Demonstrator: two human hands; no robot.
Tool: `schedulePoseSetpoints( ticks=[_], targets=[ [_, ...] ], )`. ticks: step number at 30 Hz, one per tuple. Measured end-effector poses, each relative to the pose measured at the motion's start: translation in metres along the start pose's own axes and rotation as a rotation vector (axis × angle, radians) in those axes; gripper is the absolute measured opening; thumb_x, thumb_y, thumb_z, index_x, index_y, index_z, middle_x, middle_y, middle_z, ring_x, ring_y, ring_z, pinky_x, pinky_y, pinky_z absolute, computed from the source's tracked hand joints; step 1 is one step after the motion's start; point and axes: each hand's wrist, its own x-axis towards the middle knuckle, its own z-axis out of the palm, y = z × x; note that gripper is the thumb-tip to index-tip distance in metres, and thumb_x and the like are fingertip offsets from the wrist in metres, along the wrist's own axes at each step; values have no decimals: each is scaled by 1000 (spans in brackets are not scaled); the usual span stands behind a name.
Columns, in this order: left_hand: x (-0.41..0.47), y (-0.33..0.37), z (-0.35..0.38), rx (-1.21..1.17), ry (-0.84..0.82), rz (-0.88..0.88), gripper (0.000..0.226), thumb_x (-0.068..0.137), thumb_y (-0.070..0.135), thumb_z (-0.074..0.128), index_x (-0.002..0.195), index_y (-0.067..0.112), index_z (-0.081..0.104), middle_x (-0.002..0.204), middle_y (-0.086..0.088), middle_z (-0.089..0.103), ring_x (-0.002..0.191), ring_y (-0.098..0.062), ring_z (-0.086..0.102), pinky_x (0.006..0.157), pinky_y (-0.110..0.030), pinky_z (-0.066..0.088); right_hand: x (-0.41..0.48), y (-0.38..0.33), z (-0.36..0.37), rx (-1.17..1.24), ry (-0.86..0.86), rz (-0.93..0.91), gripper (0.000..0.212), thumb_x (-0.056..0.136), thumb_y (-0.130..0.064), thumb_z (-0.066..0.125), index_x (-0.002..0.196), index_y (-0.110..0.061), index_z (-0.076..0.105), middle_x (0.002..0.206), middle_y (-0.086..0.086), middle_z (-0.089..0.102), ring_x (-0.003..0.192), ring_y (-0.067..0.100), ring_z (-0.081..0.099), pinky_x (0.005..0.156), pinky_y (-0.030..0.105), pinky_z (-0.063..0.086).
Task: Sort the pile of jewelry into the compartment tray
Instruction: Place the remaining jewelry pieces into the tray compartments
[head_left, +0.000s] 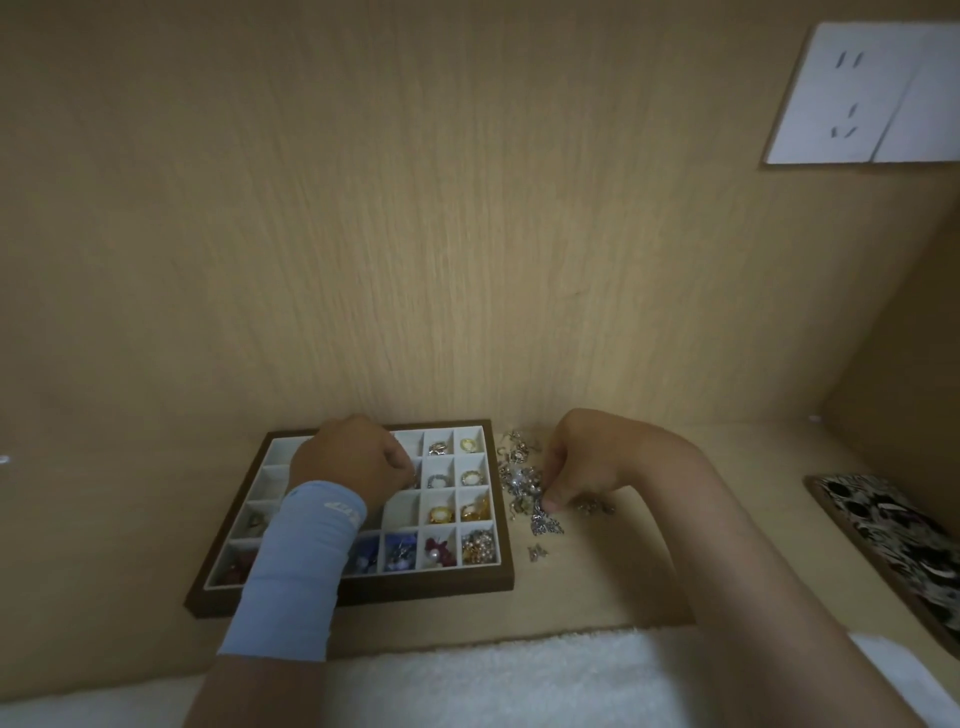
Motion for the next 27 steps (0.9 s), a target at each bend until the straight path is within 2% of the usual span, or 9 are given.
schedulePoseSetpoints(
  ticks=[2,5,10,13,15,18,21,24,27],
  targets=[
    [-3,-1,1,-10,36,47,17,85,34,69,71,27,75,83,9,65,78,-6,55,67,-18,39,-1,0,0,8,-8,-2,25,64,-33,91,83,-20,80,85,-2,76,88,16,71,87,40,59],
    [-3,-3,3,5,51,33,17,84,38,68,72,28,76,86,10,63,85,-9,54,72,-22,40,-3,2,-3,20,-10,-26,22,67,-31,90,82,-19,79,86,1,76,87,16,70,85,37,59],
    [1,-3,-1,97,12,-11,21,86,40,63,78,24,74,85,5,67,80,-11,58,71,-23,42,-11,3,-11,166,1,-90,10,74,-20,86,72,-19,76,65,5,72,59,13,63,59,24,48],
    [-2,-3,-14,25,-4,-21,17,87,36,65,86,23,76,92,6,70,78,-10,59,64,-21,41,-15,1,-15,267,36,-128,12,78,-16,82,71,-18,73,62,3,71,57,10,64,48,18,44],
    [-7,-1,-22,-44,17,6,13,88,33,65,87,23,75,91,7,67,75,-7,54,59,-18,36,-16,0,-18,333,84,-160,10,81,-15,79,74,-17,72,64,2,72,60,9,67,49,22,47],
    [-14,10,-25,-270,132,134,7,90,27,64,86,32,68,87,18,61,82,0,55,68,-17,39,-18,-4,-20,463,170,-235,3,87,-11,72,84,-10,70,76,12,74,66,15,71,54,28,52],
    [-17,30,-19,-597,165,245,15,91,25,64,104,33,66,97,19,66,93,2,62,84,-18,48,-20,-11,-19,636,215,-317,4,89,-6,71,88,-5,67,77,17,70,68,22,71,54,30,55],
    [-24,56,-16,-857,37,288,31,93,24,63,123,30,60,109,14,70,100,3,65,91,-24,52,-19,-19,-18,806,272,-396,8,87,-4,74,90,-3,67,74,15,69,68,27,69,56,33,56],
    [-29,72,-12,-1072,-137,304,26,94,15,61,117,25,61,99,7,75,92,-7,71,81,-22,56,-19,-26,-19,972,302,-457,13,85,2,73,95,-4,67,76,12,72,66,25,69,58,30,59]
  ],
)
